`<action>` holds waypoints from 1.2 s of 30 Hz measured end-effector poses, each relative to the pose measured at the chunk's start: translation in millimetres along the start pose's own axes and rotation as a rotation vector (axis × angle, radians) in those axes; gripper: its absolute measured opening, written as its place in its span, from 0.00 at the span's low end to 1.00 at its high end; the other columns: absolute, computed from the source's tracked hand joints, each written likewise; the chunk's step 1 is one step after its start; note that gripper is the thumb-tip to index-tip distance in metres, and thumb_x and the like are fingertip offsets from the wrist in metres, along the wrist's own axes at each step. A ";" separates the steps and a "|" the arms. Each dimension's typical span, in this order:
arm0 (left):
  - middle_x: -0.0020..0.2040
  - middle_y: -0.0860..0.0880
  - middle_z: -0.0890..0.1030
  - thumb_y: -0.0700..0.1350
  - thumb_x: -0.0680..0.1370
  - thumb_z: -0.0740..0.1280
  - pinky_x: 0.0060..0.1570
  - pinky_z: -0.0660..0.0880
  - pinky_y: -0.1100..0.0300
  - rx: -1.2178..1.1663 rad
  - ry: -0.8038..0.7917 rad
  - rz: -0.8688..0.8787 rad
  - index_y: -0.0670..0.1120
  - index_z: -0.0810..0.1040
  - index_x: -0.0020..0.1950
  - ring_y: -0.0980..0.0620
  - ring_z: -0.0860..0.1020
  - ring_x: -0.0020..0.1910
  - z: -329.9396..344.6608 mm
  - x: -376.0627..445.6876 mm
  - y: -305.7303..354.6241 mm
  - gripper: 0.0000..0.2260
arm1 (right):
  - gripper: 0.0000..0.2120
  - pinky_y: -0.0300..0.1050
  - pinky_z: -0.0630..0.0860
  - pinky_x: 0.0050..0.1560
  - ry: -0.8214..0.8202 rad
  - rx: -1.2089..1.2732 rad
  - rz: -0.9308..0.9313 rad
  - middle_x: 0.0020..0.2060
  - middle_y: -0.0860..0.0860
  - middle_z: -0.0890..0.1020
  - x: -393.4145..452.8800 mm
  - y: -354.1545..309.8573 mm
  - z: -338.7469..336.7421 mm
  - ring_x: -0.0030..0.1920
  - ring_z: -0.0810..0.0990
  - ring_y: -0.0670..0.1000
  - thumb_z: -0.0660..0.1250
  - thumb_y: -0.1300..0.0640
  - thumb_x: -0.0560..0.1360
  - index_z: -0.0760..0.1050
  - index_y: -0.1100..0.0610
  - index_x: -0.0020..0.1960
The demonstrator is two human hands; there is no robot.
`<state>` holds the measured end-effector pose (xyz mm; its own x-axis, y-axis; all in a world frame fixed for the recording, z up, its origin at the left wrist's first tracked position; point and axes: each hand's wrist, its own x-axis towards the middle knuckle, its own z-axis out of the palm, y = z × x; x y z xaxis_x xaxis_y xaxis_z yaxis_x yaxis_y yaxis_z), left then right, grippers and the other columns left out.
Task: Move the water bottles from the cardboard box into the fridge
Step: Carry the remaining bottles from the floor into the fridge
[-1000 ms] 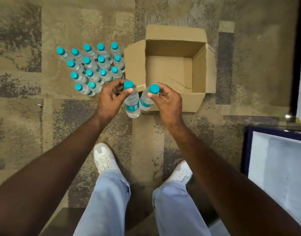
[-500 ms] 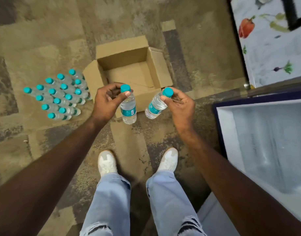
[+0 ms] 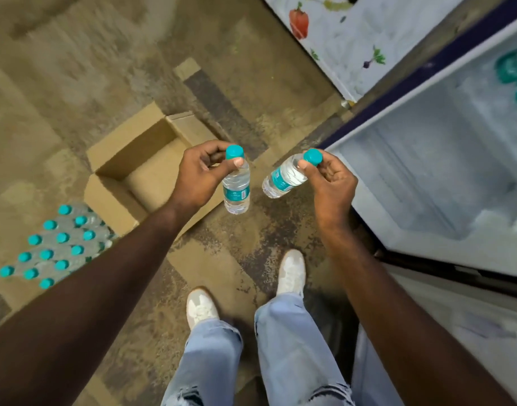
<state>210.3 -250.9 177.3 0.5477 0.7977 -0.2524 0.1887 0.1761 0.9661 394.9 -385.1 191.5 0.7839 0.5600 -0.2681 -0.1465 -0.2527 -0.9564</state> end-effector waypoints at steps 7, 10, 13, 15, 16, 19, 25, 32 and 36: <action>0.52 0.38 0.85 0.40 0.75 0.73 0.54 0.78 0.54 0.038 -0.203 0.079 0.38 0.81 0.55 0.47 0.82 0.50 62.9 16.5 52.3 0.11 | 0.11 0.55 0.82 0.57 0.252 0.046 -0.030 0.49 0.50 0.87 2.2 -33.2 -68.2 0.53 0.85 0.52 0.77 0.55 0.73 0.83 0.51 0.55; 0.53 0.37 0.85 0.41 0.75 0.73 0.57 0.79 0.47 0.051 -0.237 0.115 0.36 0.81 0.57 0.43 0.83 0.52 93.7 22.9 75.6 0.13 | 0.12 0.57 0.83 0.55 0.328 0.042 -0.052 0.49 0.49 0.87 6.4 -55.0 -99.4 0.53 0.85 0.54 0.77 0.54 0.72 0.83 0.51 0.55; 0.53 0.39 0.85 0.40 0.76 0.73 0.58 0.79 0.45 0.090 -0.254 0.159 0.35 0.81 0.58 0.39 0.84 0.54 126.4 29.3 99.4 0.13 | 0.12 0.57 0.83 0.54 0.361 -0.008 -0.135 0.50 0.49 0.87 13.0 -78.8 -134.6 0.52 0.86 0.53 0.77 0.54 0.72 0.84 0.52 0.55; 0.53 0.40 0.85 0.39 0.77 0.73 0.57 0.79 0.46 0.119 -0.274 0.184 0.36 0.81 0.58 0.39 0.83 0.54 148.1 34.3 115.6 0.12 | 0.12 0.54 0.83 0.53 0.389 -0.016 -0.184 0.49 0.49 0.87 17.9 -94.3 -155.1 0.50 0.86 0.52 0.78 0.53 0.72 0.84 0.52 0.54; 0.52 0.42 0.86 0.39 0.77 0.73 0.57 0.80 0.47 0.129 -0.282 0.193 0.37 0.82 0.58 0.40 0.83 0.53 158.7 36.4 123.9 0.11 | 0.11 0.51 0.83 0.52 0.402 -0.017 -0.201 0.48 0.48 0.87 19.7 -102.1 -163.9 0.49 0.86 0.51 0.78 0.54 0.71 0.84 0.51 0.53; 0.50 0.49 0.86 0.43 0.76 0.75 0.54 0.82 0.53 0.175 -0.272 0.249 0.42 0.82 0.55 0.47 0.84 0.51 189.9 41.7 146.3 0.10 | 0.12 0.44 0.81 0.51 0.438 -0.050 -0.240 0.48 0.48 0.87 23.4 -119.9 -187.3 0.49 0.86 0.50 0.78 0.56 0.71 0.84 0.54 0.53; 0.50 0.59 0.83 0.53 0.74 0.75 0.50 0.79 0.67 0.225 -0.188 0.346 0.51 0.81 0.55 0.59 0.82 0.50 238.3 54.4 176.1 0.13 | 0.13 0.34 0.78 0.46 0.576 -0.052 -0.310 0.45 0.50 0.85 30.0 -141.0 -212.5 0.46 0.84 0.43 0.79 0.63 0.69 0.82 0.60 0.52; 0.55 0.53 0.85 0.57 0.75 0.71 0.55 0.80 0.64 0.148 -0.170 0.446 0.46 0.81 0.59 0.54 0.83 0.55 278.5 65.7 208.9 0.18 | 0.16 0.49 0.83 0.52 0.825 0.046 -0.445 0.51 0.54 0.86 50.4 -175.3 -238.9 0.53 0.85 0.51 0.79 0.55 0.69 0.82 0.59 0.54; 0.55 0.55 0.84 0.55 0.75 0.71 0.56 0.79 0.65 0.124 -0.189 0.460 0.46 0.81 0.59 0.58 0.82 0.56 294.9 71.6 222.6 0.17 | 0.15 0.64 0.82 0.49 0.901 0.116 -0.539 0.48 0.56 0.86 76.1 -203.3 -257.6 0.50 0.86 0.57 0.78 0.54 0.71 0.81 0.61 0.52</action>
<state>531.9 -324.7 358.3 0.7328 0.6559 0.1814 -0.0178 -0.2480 0.9686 639.8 -494.4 395.5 0.9140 -0.2291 0.3350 0.3348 -0.0409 -0.9414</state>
